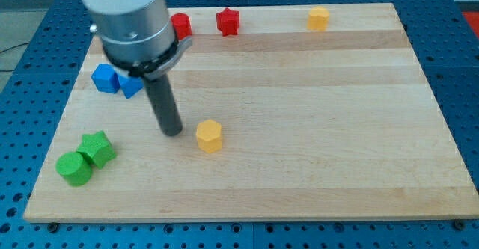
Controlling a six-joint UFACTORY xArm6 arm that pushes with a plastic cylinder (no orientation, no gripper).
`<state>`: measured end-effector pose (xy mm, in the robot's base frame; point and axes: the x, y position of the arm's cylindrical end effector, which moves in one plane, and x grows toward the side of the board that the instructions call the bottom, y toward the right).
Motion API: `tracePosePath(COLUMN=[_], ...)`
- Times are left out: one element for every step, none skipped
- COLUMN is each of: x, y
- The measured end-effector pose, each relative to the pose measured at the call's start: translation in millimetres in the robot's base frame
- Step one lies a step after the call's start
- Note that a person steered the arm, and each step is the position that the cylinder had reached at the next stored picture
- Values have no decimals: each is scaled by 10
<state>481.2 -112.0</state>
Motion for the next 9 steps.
tracePosePath(x=[371, 327, -347, -753, -1638, -2044, -2164, -1987, -1922], y=[467, 779, 938, 2110, 3067, 3277, 3146, 2335, 2099])
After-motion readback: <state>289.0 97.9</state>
